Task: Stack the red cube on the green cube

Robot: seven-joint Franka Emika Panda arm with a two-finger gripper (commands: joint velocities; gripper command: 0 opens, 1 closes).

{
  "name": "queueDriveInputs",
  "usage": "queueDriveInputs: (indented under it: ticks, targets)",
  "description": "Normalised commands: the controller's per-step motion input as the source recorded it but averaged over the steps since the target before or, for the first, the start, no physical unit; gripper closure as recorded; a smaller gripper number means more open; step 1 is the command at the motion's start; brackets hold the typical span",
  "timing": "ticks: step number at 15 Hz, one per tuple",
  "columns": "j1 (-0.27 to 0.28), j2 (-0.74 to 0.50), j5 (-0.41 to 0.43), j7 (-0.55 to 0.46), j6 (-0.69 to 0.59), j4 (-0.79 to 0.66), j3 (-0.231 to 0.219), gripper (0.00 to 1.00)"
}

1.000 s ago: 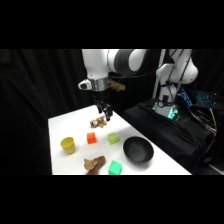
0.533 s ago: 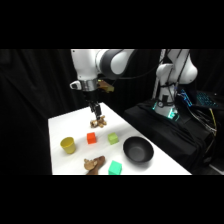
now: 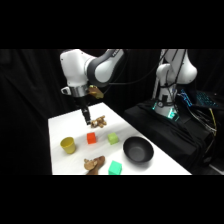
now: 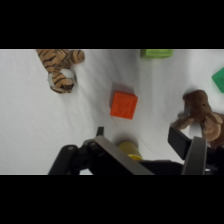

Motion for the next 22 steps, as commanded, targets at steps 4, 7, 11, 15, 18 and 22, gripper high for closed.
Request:
queueDriveInputs:
  ticks: [4,7,11,15,18,22]
  targets:
    - [-0.027,0.20,0.080,0.09,0.19,0.13,-0.001,0.00]
    - [0.030,0.09,0.038,0.15,0.33,-0.05,-0.019,0.00]
    - [0.071,0.04,-0.001,0.15,0.34,-0.11,-0.045,0.00]
    - [0.099,0.00,-0.017,0.16,0.30,-0.17,-0.078,0.00]
    - [0.131,0.00,-0.038,0.17,0.30,-0.17,-0.111,0.00]
    - [0.170,0.01,-0.079,0.24,0.31,-0.14,-0.167,0.00]
